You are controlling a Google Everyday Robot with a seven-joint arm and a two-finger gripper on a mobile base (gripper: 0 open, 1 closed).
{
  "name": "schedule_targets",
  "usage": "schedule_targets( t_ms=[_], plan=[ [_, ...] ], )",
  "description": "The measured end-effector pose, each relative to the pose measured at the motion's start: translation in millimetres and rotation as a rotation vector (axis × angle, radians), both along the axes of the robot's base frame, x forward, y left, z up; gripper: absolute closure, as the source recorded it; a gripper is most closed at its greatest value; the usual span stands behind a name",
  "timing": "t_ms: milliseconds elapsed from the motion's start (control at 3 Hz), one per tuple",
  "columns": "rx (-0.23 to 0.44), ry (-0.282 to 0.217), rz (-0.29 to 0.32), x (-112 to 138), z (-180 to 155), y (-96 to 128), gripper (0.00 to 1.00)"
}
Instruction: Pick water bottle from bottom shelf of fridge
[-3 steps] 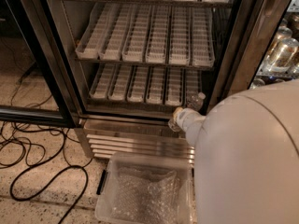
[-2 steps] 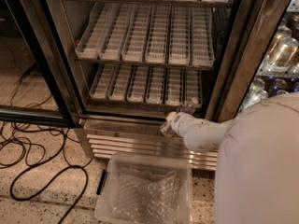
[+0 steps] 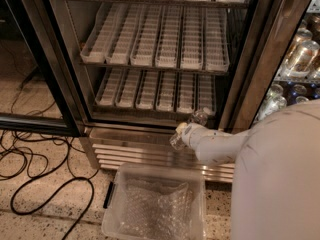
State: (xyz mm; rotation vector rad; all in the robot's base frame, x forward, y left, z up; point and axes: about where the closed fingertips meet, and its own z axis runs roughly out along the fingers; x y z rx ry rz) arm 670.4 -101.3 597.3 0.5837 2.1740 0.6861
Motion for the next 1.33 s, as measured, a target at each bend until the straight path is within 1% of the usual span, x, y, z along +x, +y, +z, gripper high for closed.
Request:
schedule_targets(
  t_ms=[333, 667, 1000, 1333],
  plan=[
    [0.043, 0.063, 0.020, -30, -13, 12, 1.00],
    [0.044, 0.063, 0.020, -30, -17, 12, 1.00],
    [0.095, 0.141, 0.039, -54, -34, 17, 1.00],
    [0.124, 0.163, 0.040, -65, -40, 19, 1.00]
  ],
)
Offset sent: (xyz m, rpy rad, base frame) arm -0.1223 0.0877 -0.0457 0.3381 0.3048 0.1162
